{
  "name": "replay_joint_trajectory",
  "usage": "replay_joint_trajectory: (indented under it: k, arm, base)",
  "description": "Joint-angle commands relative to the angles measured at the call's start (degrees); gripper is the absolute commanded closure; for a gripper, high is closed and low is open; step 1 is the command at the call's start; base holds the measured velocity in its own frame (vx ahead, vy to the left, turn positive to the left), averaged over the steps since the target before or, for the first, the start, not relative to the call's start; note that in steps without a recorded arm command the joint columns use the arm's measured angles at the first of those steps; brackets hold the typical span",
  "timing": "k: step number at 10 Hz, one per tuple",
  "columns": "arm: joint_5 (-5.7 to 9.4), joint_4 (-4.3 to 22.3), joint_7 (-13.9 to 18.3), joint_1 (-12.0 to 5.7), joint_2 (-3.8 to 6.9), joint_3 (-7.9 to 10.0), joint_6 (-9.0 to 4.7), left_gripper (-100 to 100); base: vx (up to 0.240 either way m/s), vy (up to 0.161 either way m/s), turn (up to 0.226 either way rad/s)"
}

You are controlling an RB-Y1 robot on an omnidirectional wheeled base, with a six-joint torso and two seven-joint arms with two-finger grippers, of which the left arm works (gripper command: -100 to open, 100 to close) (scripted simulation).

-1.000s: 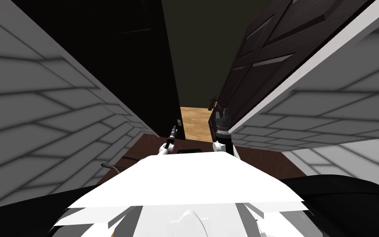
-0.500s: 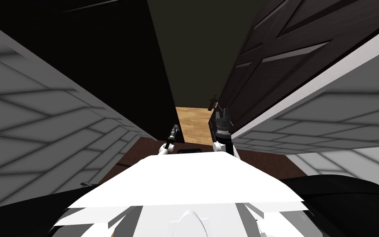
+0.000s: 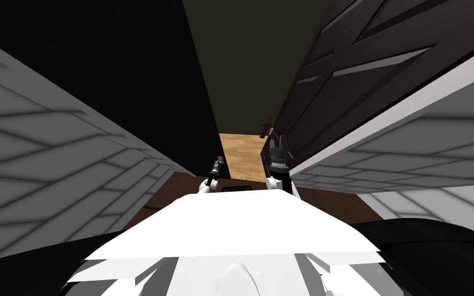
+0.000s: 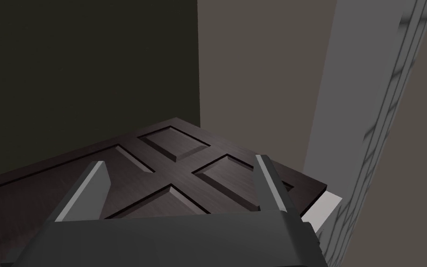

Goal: Push the door open

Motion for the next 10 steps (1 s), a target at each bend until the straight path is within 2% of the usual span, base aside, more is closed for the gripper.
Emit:
replay_joint_trajectory:
  k: [1,3,4,10]
  arm:
    - [0.00,0.00,0.02,0.07,-0.03,-0.02,-0.08,100]
    - [0.00,0.00,0.02,0.07,-0.03,-0.02,-0.08,100]
    - [0.38,0.16,-0.28,0.17,0.17,0.63,0.09,100]
    - [1.81,0.35,-1.29,0.25,0.70,3.04,0.20,100]
  base:
    - [-0.011,0.002,0.003]
    - [-0.003,0.000,0.002]
    - [0.071,-0.031,0.017]
    - [0.169,-0.061,0.030]
